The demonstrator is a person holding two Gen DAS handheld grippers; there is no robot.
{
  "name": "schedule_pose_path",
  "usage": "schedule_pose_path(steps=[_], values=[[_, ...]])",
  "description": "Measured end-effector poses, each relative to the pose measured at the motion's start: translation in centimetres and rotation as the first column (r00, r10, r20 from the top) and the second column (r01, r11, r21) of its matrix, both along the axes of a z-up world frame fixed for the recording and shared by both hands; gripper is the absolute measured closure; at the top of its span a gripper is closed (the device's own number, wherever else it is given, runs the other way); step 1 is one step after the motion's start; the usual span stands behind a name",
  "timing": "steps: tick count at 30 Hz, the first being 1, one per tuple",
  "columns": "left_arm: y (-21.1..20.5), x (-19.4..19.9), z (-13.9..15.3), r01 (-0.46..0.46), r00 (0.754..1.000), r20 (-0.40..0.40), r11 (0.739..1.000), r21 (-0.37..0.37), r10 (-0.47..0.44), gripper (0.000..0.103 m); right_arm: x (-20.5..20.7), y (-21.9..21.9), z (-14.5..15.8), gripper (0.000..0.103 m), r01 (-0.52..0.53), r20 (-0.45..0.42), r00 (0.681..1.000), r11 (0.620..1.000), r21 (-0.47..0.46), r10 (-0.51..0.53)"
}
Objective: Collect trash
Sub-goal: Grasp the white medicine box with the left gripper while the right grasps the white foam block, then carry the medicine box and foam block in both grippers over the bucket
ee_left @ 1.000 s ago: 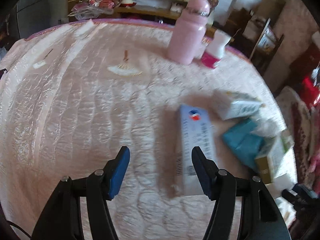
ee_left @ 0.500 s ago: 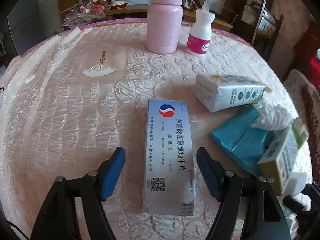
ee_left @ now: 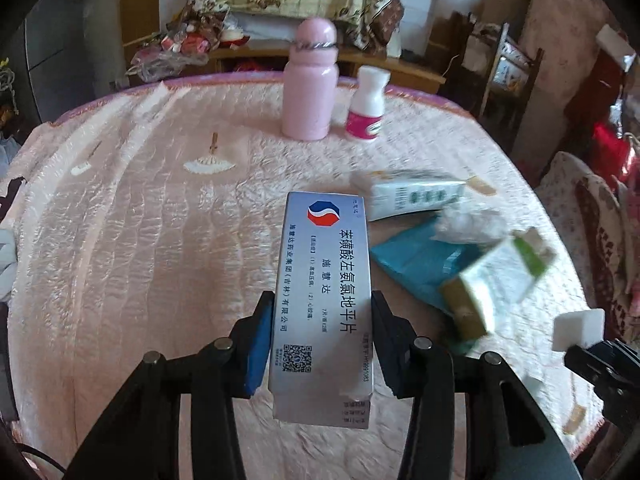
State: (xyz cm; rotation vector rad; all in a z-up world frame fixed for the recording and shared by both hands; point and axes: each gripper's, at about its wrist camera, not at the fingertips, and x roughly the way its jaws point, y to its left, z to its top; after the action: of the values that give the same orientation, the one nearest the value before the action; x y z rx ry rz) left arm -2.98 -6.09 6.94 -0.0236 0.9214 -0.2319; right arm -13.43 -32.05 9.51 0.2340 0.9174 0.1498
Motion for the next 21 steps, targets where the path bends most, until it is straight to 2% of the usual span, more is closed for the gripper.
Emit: schedule_pose_path(steps=[9,21], values=[[-2.8,-3.5,2.8,0.041,0.997,0.068,0.999,-0.014,-0.04,0.055,-2.5,-1.0,2.0,0.055,0.009,0.044,0.999,1.0,-0.012,-0.009],[-7.0,-6.1,4.8,0.098,0.987,0.127,0.995,0.003,-0.098,0.055,-4.9,-2.9,3.4,0.055,0.046,0.085,0.995,0.999,-0.015,-0.045]])
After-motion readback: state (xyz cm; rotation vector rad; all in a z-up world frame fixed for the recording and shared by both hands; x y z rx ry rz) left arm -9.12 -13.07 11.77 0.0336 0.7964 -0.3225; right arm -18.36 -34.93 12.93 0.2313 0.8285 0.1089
